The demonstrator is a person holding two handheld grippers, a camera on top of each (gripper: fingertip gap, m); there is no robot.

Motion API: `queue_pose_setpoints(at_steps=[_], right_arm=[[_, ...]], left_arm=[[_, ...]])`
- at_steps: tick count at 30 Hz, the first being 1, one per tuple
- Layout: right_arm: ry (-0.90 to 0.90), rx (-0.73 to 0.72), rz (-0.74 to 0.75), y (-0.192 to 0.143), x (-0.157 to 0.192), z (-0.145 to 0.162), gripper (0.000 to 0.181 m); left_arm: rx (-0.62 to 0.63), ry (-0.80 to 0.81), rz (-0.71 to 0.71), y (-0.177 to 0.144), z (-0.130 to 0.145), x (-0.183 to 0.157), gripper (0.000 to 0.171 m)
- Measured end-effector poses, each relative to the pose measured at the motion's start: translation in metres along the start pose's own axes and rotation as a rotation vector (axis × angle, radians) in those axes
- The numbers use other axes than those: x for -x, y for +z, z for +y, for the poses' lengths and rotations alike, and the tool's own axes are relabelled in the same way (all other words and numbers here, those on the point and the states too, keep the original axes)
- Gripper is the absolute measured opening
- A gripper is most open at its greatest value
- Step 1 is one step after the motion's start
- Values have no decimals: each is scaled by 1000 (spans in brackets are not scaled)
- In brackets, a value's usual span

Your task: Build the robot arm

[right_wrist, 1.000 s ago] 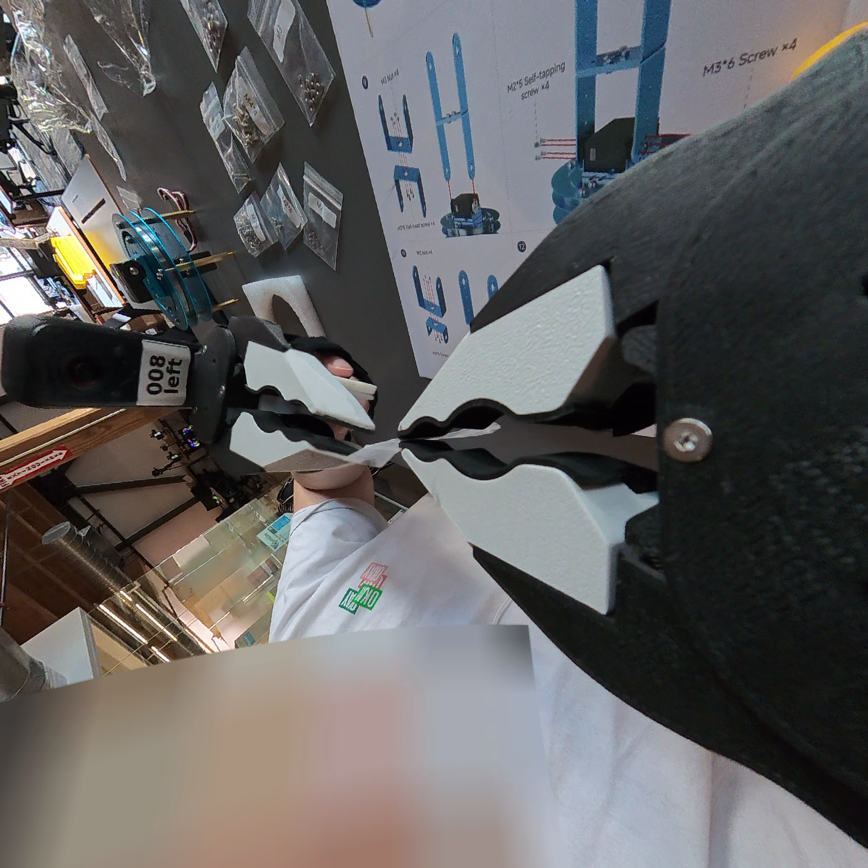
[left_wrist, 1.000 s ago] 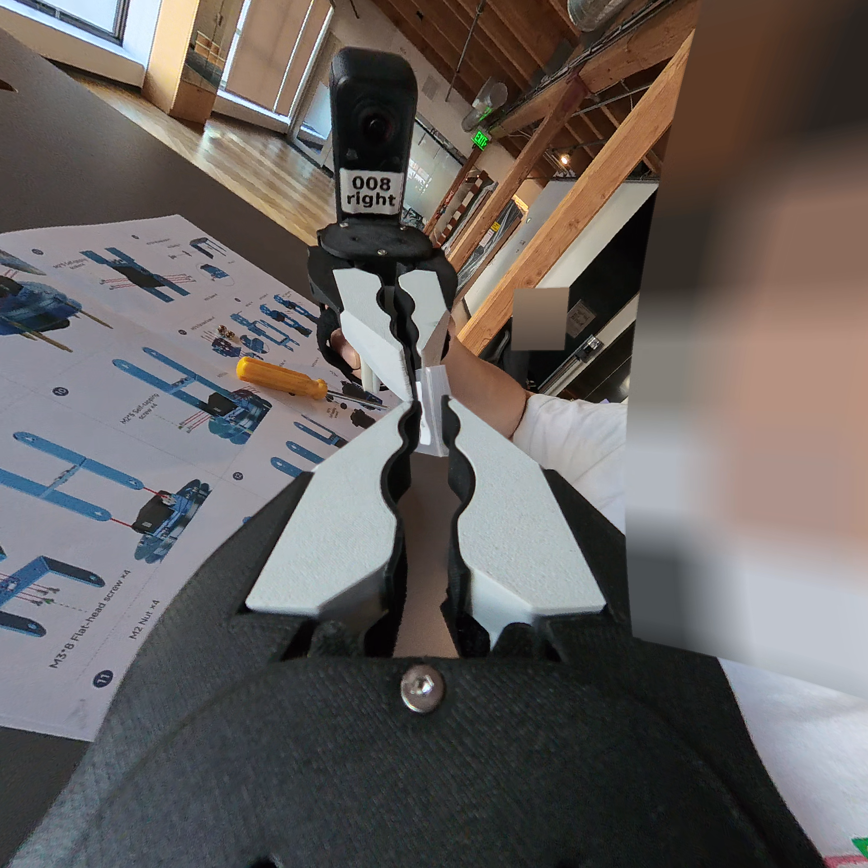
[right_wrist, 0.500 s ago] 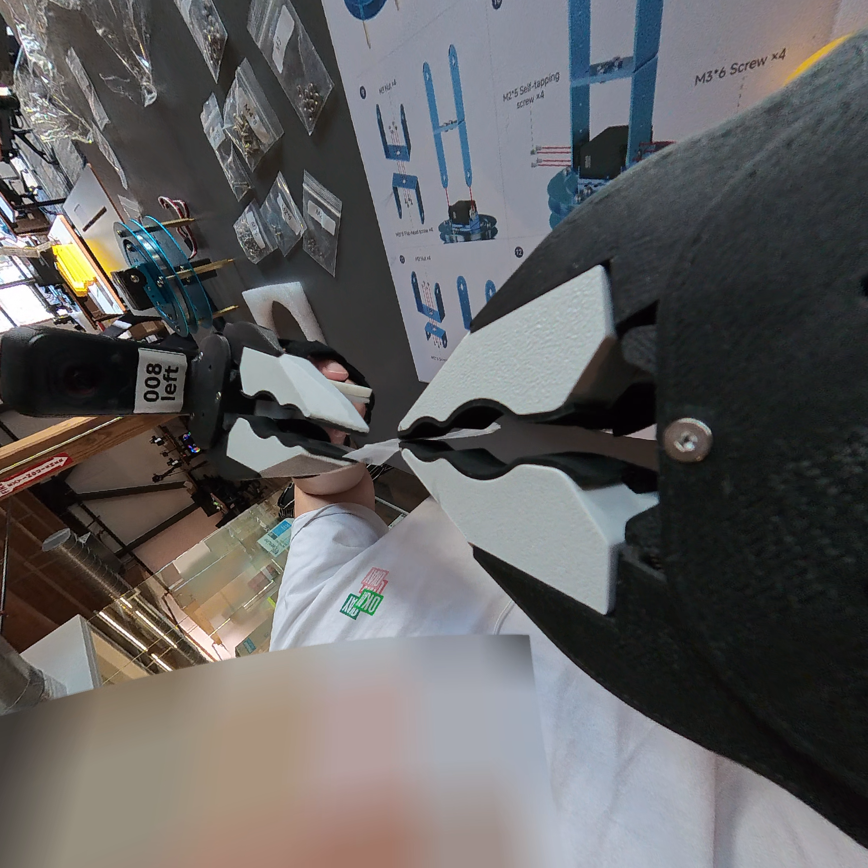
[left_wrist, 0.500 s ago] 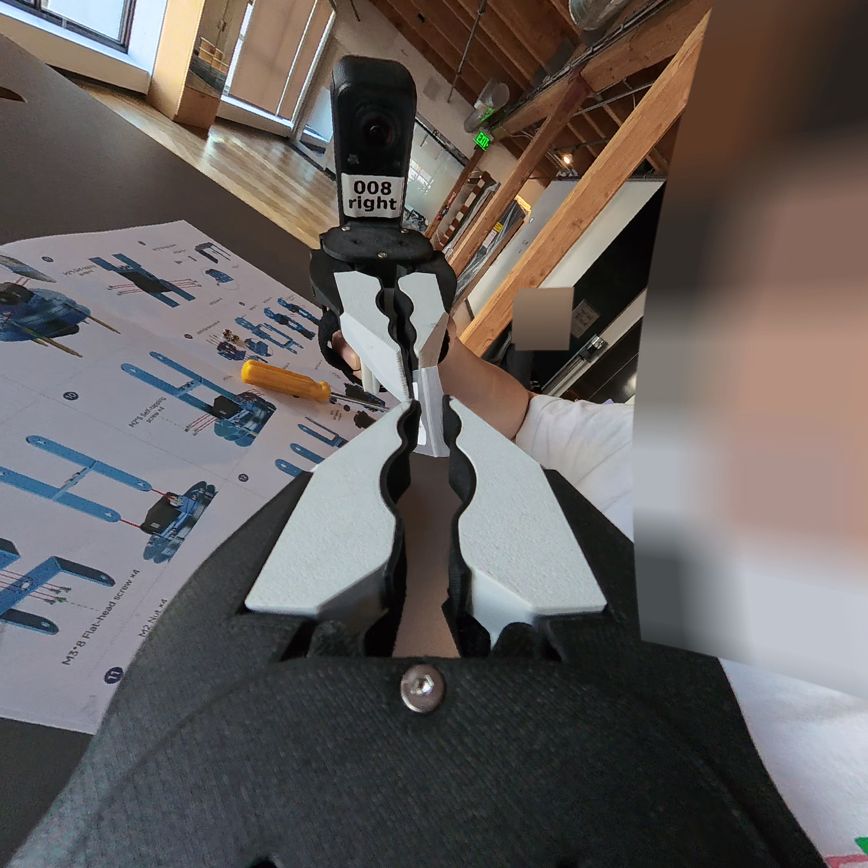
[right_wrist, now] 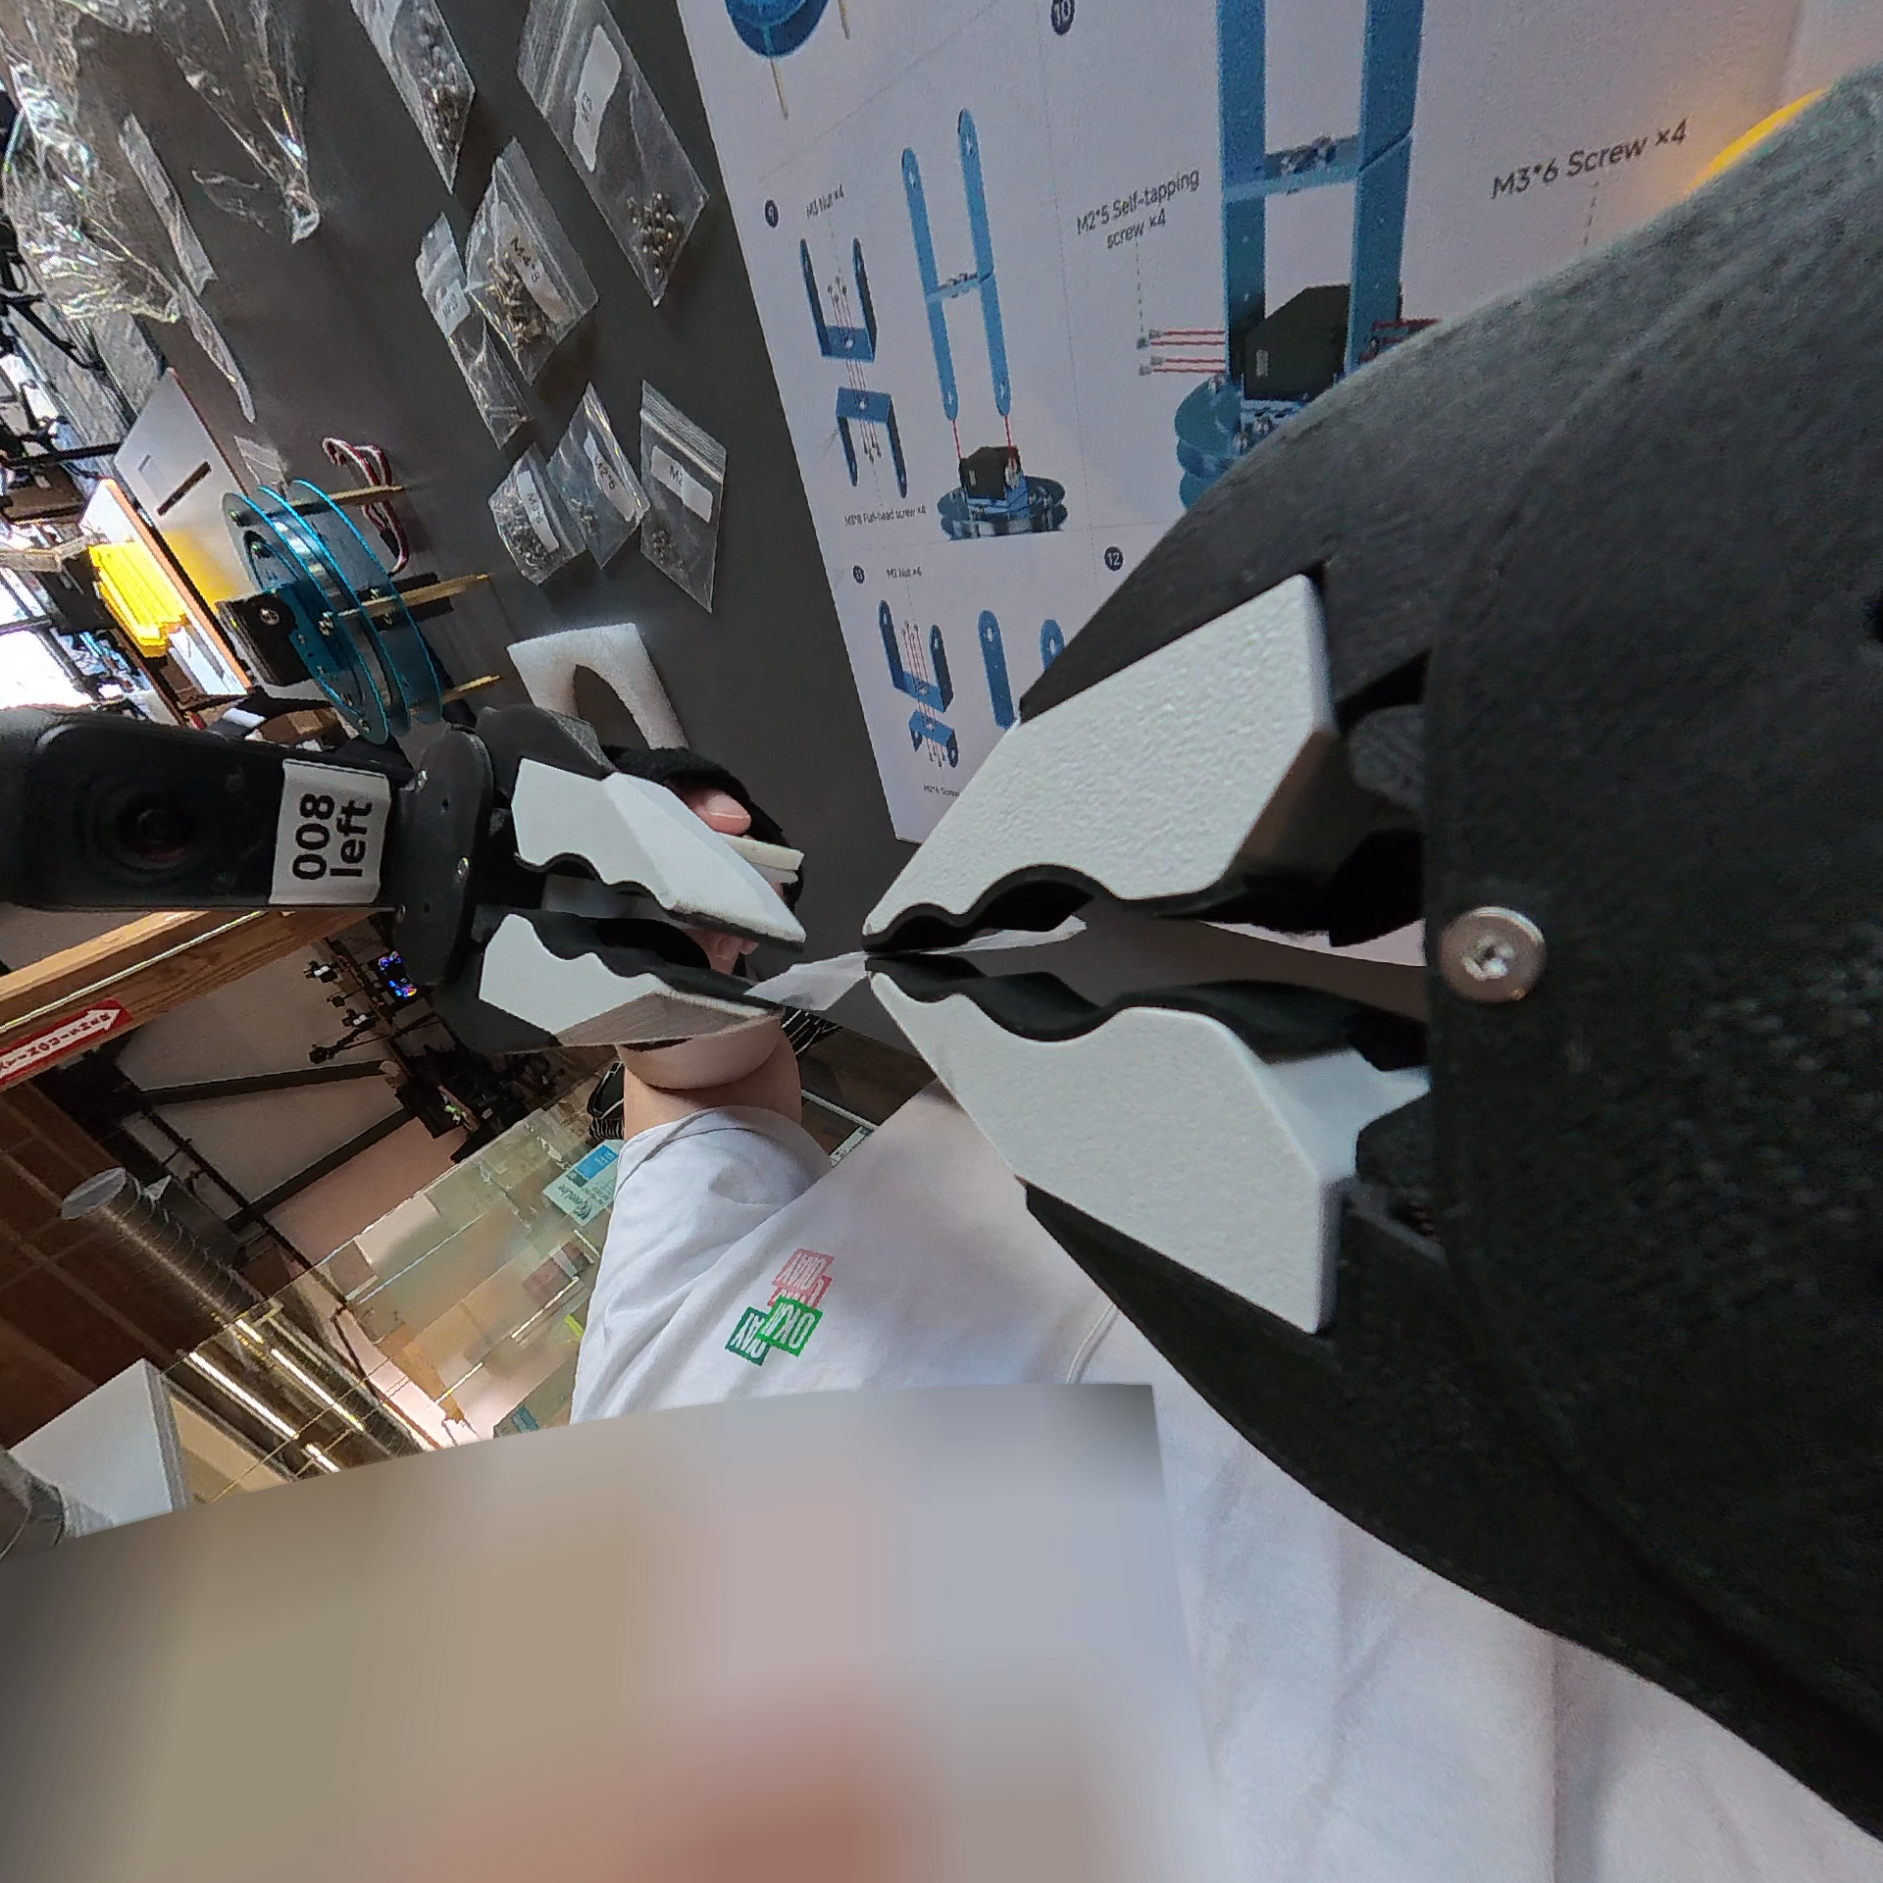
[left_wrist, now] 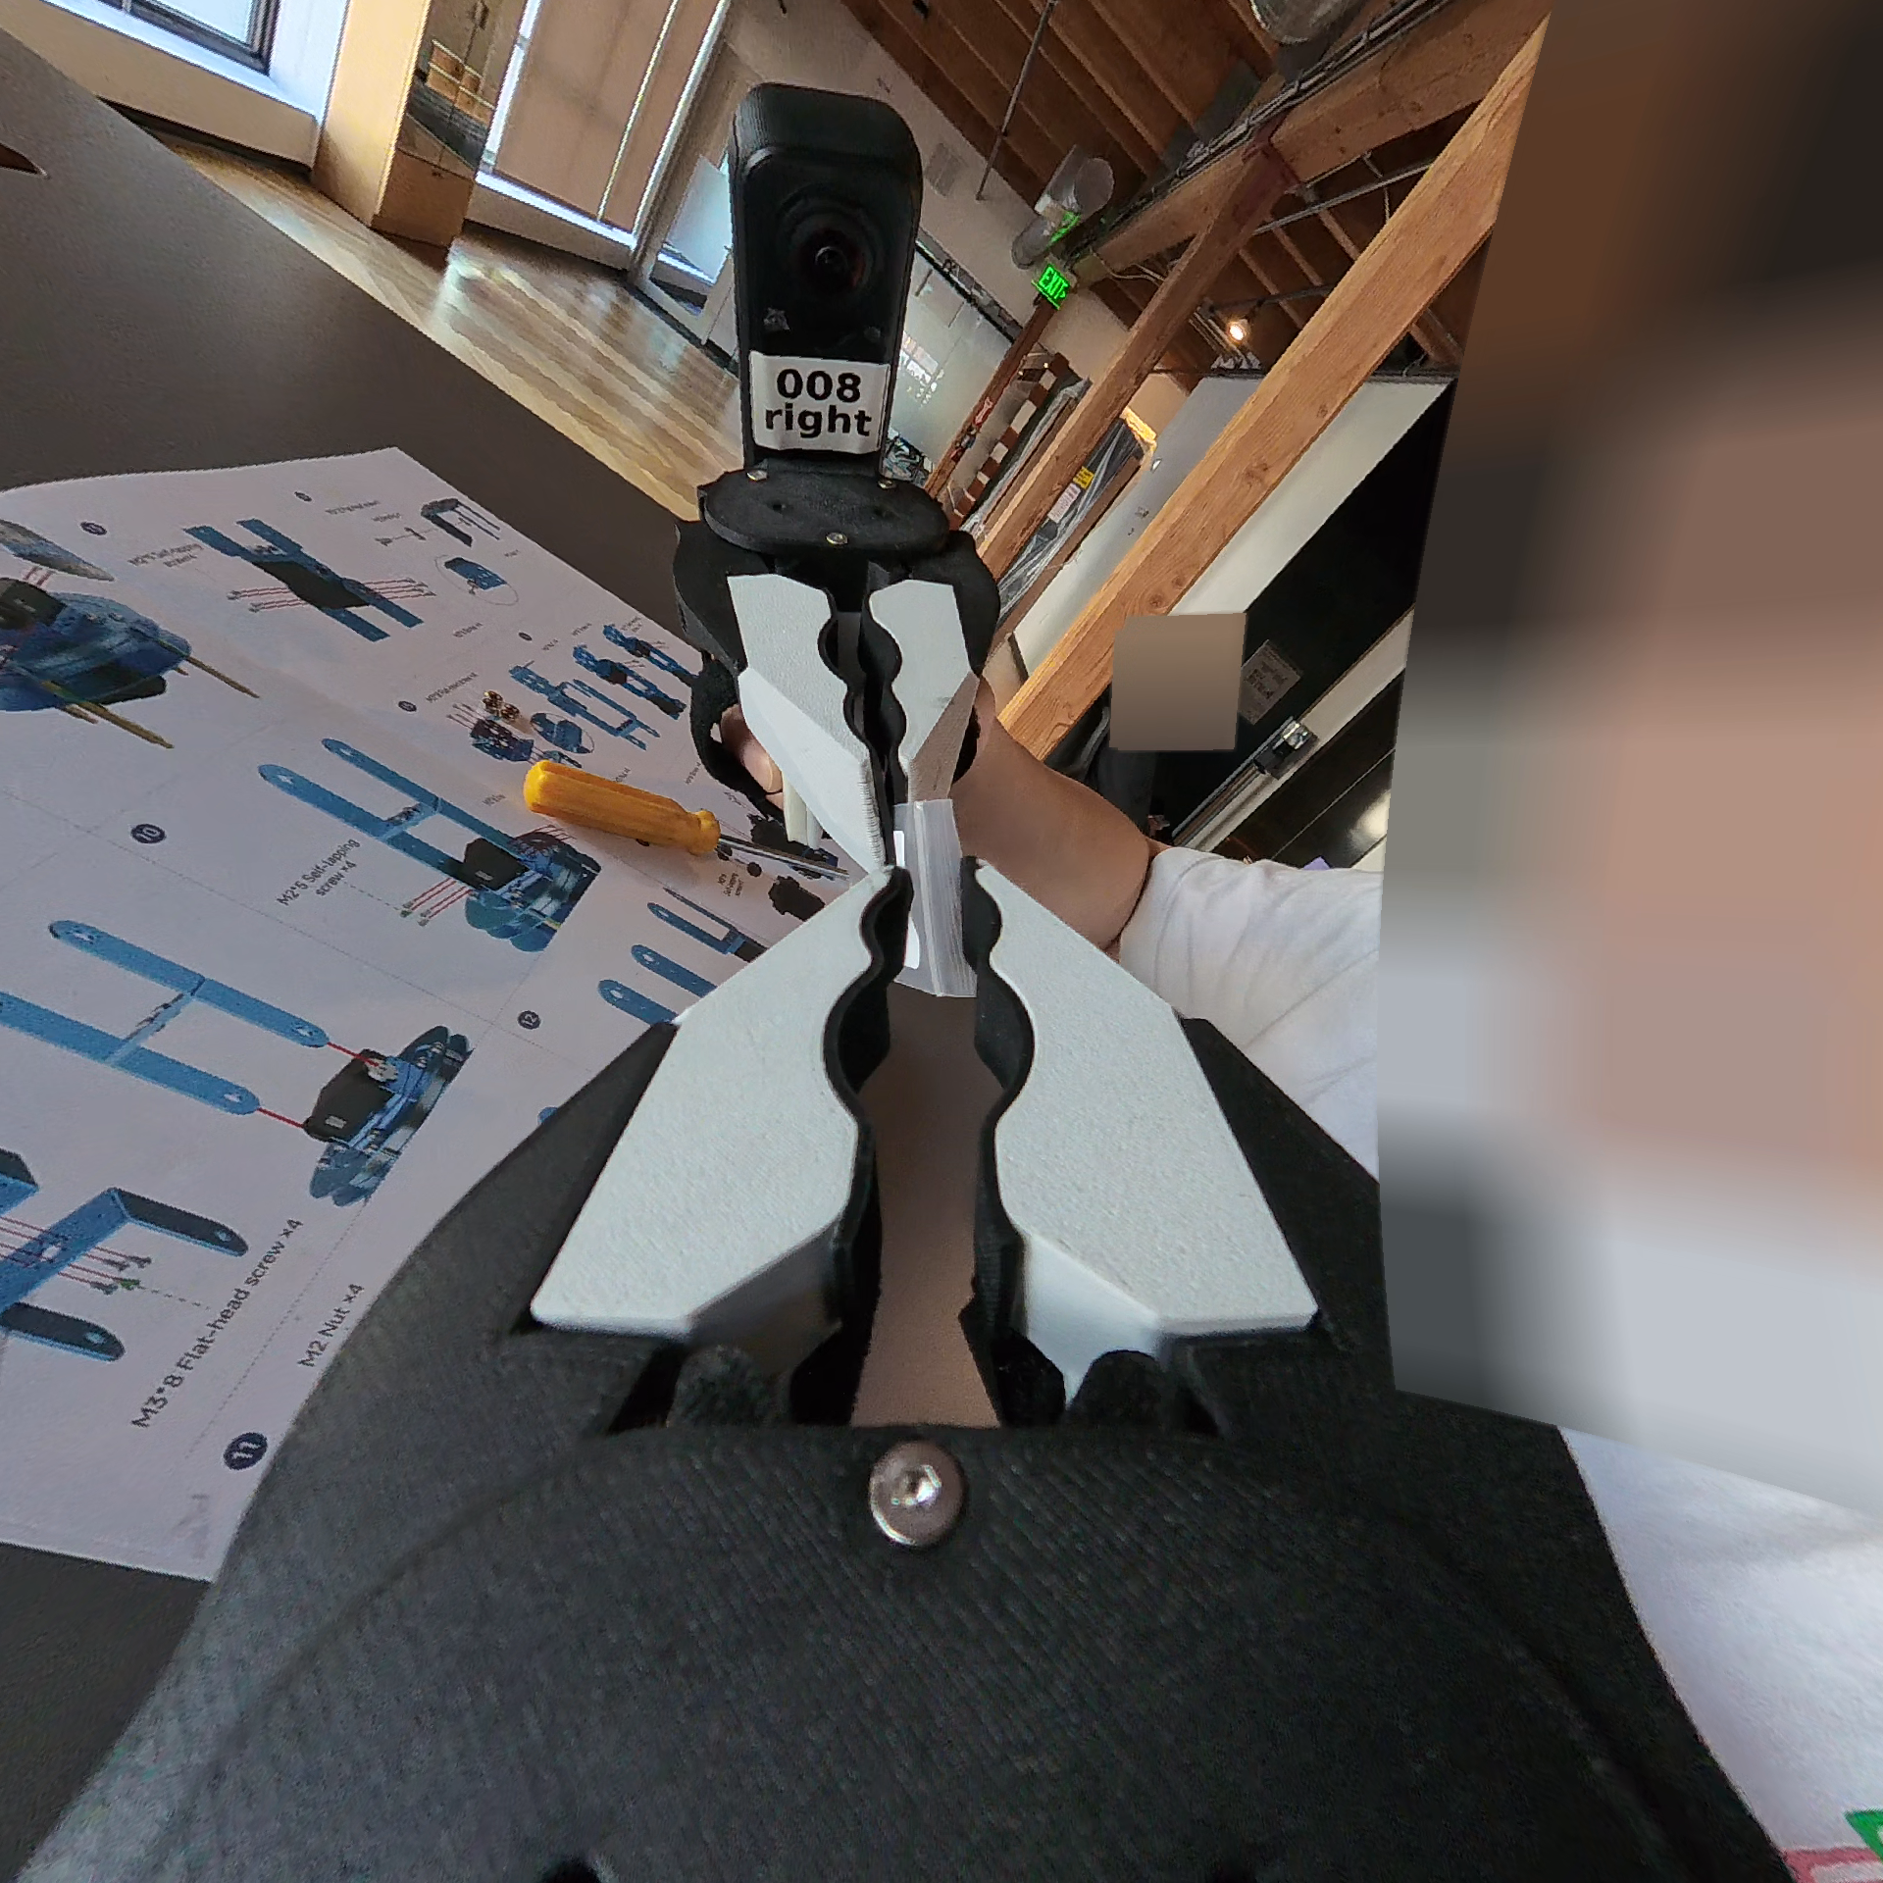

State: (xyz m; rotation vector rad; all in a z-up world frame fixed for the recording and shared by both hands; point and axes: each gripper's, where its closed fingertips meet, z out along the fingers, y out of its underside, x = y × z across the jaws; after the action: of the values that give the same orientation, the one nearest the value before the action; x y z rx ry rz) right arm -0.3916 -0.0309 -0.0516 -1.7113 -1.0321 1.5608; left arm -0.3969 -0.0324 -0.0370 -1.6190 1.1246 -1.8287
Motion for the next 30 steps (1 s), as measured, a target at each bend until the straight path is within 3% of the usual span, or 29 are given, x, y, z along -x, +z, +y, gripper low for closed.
queue_pose_setpoints(at_steps=[30], right_arm=[[3,3,14,0,-2,0,0]], left_arm=[[13,-3,-43,-1,2,7,16]])
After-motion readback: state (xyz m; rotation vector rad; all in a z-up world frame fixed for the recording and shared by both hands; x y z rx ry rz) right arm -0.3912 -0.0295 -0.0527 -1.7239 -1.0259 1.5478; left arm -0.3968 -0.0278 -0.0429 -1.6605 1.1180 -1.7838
